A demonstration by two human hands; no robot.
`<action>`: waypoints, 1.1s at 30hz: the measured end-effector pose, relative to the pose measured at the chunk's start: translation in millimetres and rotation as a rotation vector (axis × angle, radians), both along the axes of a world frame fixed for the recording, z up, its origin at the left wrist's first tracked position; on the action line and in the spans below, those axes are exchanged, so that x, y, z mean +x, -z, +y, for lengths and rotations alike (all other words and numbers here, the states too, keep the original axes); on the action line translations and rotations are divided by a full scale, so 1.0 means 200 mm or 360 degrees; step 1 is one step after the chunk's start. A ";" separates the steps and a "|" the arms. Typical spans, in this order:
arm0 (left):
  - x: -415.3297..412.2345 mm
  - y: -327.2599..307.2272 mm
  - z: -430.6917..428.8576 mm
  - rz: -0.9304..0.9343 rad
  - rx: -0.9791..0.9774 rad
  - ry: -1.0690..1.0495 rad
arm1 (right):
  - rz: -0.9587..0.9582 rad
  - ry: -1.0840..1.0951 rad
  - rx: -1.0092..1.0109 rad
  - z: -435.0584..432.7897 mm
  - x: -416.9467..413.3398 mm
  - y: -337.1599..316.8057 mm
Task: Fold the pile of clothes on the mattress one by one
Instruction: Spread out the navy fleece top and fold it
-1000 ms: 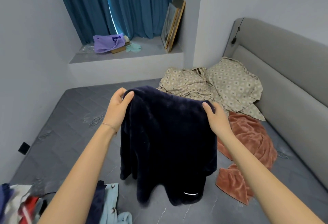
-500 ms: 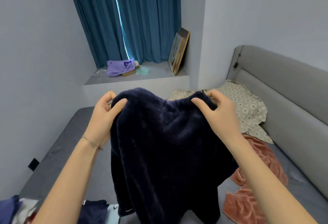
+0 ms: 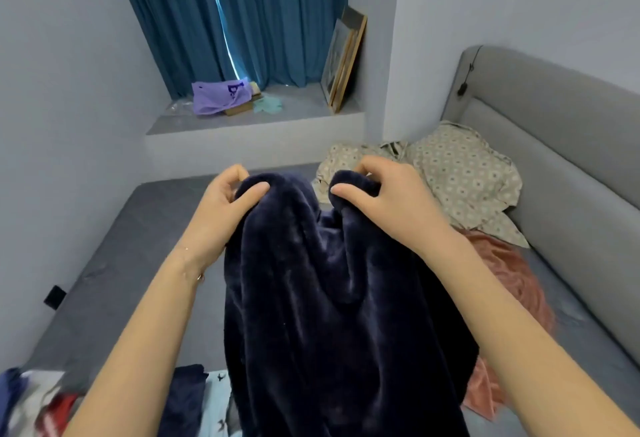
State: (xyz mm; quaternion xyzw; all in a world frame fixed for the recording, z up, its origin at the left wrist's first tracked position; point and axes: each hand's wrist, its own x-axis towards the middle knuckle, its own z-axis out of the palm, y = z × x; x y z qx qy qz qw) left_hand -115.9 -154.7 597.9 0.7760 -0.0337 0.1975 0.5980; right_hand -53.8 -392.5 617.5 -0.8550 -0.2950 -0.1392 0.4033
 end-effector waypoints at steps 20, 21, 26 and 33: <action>1.03 2.44 0.46 0.1021 0.1215 -0.0505 | 0.0588 0.0381 -0.1094 0.38 1.21 2.40; 1.00 2.54 0.45 0.1059 0.1303 -0.0458 | 0.0614 0.0362 -0.1125 0.37 1.19 2.50; 0.86 2.91 0.44 0.1194 0.1466 -0.0408 | 0.0729 0.0324 -0.1168 0.36 1.08 2.87; 0.52 3.13 0.59 0.1501 0.0901 -0.0994 | 0.0880 0.0025 -0.1189 0.55 0.82 3.10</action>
